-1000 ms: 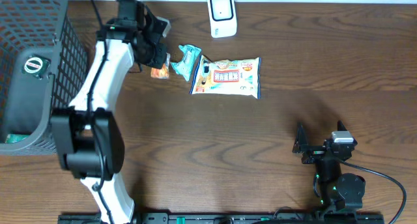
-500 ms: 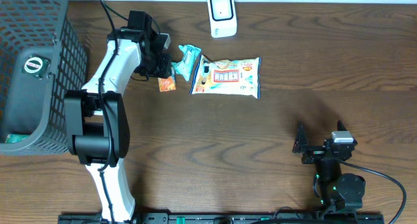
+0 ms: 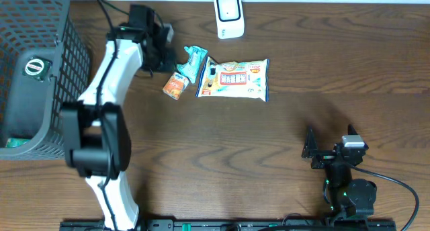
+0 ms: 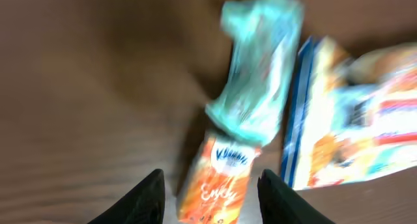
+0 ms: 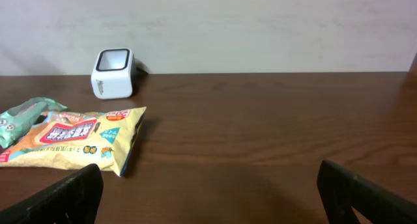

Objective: Scan the item barcode
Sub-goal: 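Hold the orange pack under the scanner, then release it on the table, then reach the left gripper into the basket and grasp the green Zam-Buk box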

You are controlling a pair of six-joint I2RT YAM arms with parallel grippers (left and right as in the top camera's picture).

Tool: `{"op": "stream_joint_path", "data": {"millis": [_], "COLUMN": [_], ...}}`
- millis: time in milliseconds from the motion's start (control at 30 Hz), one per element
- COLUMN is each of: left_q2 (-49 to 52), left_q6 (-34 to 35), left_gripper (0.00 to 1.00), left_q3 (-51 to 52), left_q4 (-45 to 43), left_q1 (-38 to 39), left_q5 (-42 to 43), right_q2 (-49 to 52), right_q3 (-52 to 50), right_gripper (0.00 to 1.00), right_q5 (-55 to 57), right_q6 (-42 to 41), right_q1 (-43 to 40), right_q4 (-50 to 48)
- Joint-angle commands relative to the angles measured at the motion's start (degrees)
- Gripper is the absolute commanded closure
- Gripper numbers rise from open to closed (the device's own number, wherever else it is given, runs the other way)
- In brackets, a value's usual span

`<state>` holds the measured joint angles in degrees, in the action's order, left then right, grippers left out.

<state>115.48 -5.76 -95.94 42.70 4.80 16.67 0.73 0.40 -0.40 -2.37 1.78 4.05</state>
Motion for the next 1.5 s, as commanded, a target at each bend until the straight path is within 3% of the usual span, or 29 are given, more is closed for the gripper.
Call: {"op": "stream_joint_path", "data": {"millis": [0, 200, 233, 433, 567, 967, 1367, 1467], "left_q2": [-10.0, -20.3, -22.0, -20.9, -17.0, -1.0, 6.0, 7.0], "left_q6": [0.8, 8.5, 10.8, 22.6, 23.0, 23.0, 23.0, 22.6], "left_gripper": [0.53, 0.46, 0.41, 0.37, 0.37, 0.36, 0.36, 0.28], "left_q3": [-3.1, -3.1, -3.1, -3.0, -2.7, -2.7, -2.7, -2.7], "left_q4": [-3.6, -13.6, -15.9, -18.6, -18.1, -18.1, -23.8, -24.5], "left_q1": [-2.8, -13.2, -17.9, -32.6, -38.8, -40.7, -40.7, -40.6], "left_q5": [0.7, 0.6, 0.5, -3.7, -4.1, -8.4, -10.3, -10.5], "right_q2": [-0.2, -0.2, -0.2, -0.2, -0.2, -0.2, -0.2, -0.2], "right_q3": [-0.1, -0.1, -0.1, -0.1, -0.1, -0.1, -0.1, -0.1], "right_gripper": [0.01, 0.01, 0.01, 0.01, 0.01, 0.01, 0.01, 0.01], "right_q5": [0.1, 0.1, 0.1, 0.1, 0.1, 0.1, 0.1, 0.1], "right_q6": [-0.3, -0.3, -0.3, -0.3, -0.3, -0.3, -0.3, -0.3], "right_q1": [-0.3, -0.3, -0.3, -0.3, -0.3, -0.3, -0.3, -0.3], "right_q4": [0.2, 0.2, 0.2, 0.2, 0.2, 0.2, 0.2, 0.2]}}
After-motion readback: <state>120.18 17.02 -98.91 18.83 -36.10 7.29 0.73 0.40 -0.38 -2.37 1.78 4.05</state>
